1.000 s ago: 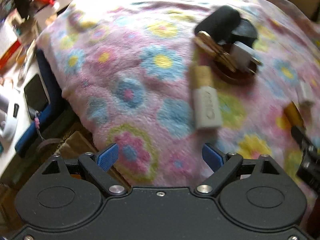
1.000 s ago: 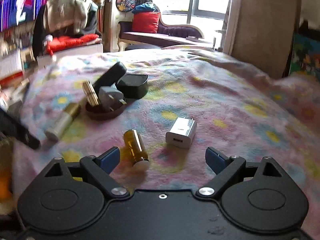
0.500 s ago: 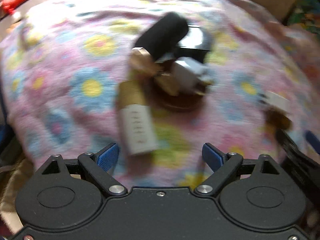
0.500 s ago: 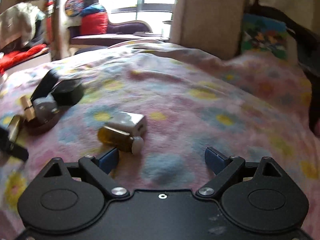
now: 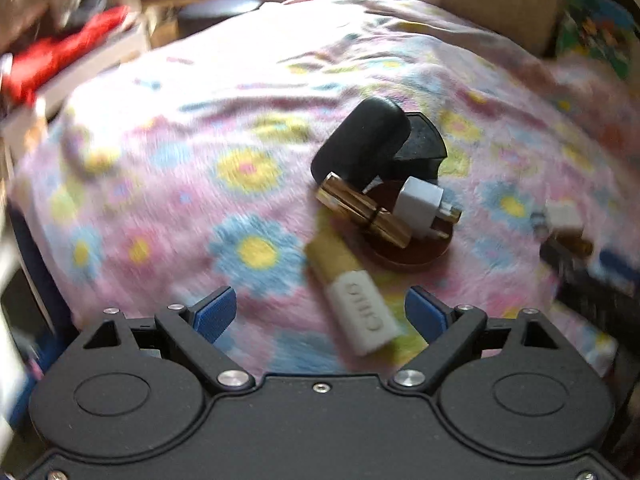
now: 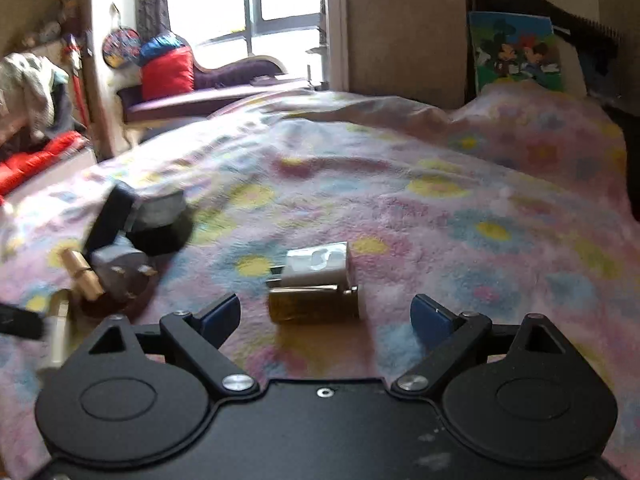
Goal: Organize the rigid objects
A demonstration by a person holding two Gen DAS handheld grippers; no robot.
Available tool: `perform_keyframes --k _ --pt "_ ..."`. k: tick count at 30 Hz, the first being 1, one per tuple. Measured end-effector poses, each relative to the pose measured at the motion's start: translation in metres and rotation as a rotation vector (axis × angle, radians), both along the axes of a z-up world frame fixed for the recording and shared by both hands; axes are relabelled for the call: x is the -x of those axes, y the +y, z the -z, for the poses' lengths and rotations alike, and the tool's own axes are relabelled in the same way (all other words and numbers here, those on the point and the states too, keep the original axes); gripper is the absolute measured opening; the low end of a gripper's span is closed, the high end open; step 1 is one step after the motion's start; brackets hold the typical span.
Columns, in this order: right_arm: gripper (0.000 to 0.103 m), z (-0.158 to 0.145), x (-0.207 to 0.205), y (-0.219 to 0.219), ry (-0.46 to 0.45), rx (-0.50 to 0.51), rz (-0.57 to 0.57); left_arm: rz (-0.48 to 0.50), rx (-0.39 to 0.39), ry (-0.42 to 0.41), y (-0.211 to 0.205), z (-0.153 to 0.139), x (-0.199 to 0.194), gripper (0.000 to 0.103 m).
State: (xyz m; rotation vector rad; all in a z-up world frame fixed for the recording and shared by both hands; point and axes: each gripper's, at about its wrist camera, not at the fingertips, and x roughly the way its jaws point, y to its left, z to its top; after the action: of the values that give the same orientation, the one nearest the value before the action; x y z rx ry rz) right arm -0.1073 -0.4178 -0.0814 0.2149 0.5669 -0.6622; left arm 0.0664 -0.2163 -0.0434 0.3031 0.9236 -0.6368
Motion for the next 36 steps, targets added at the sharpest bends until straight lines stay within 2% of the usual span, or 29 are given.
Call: perform_keyframes --k 1,2,3,4,8,12,17,19,24,28,32,34,36 --pt "0.091 0.003 -0.005 -0.002 0.021 0.002 0.008 0.034 -0.016 -0.023 0.0 0.0 0.001 0.091" --pt "0.085 0.005 -0.007 -0.003 0.034 0.011 0.007 0.066 -0.03 -0.046 0.0 0.0 0.002 0.095" --pt "0.064 0.006 -0.008 -0.001 0.033 0.031 -0.005 0.1 -0.045 -0.073 -0.001 0.001 0.003 0.096" --pt "0.052 0.006 -0.007 0.001 0.026 0.053 -0.026 0.134 -0.06 -0.1 -0.002 0.001 0.004 0.096" --pt "0.053 0.009 -0.004 0.001 -0.008 0.057 -0.027 0.274 -0.076 -0.128 -0.007 0.001 0.007 0.096" --pt "0.053 0.01 0.0 -0.003 -0.041 0.035 -0.03 0.476 -0.114 -0.191 -0.021 0.003 0.016 0.098" --pt "0.053 0.011 0.004 -0.006 -0.074 0.015 -0.032 0.625 -0.172 -0.221 -0.038 0.016 0.016 0.098" --pt "0.053 0.011 0.007 -0.007 -0.088 0.005 -0.033 0.674 -0.188 -0.217 -0.04 0.021 0.015 0.098" --pt "0.057 0.013 0.009 -0.009 -0.107 -0.011 -0.043 0.775 -0.227 -0.139 -0.036 0.03 0.005 0.098" --pt "0.057 0.013 0.009 -0.009 -0.111 -0.014 -0.046 0.769 -0.223 -0.109 -0.043 0.034 -0.007 0.1" --pt "0.059 0.014 0.008 -0.009 -0.109 -0.013 -0.05 0.763 -0.186 -0.043 -0.049 0.04 -0.017 0.1" --pt "0.059 0.014 0.007 -0.009 -0.108 -0.012 -0.051 0.742 -0.167 -0.012 -0.049 0.04 -0.02 0.098" --pt "0.06 0.014 0.007 -0.008 -0.106 -0.01 -0.052 0.71 -0.146 0.002 -0.047 0.039 -0.019 0.09"
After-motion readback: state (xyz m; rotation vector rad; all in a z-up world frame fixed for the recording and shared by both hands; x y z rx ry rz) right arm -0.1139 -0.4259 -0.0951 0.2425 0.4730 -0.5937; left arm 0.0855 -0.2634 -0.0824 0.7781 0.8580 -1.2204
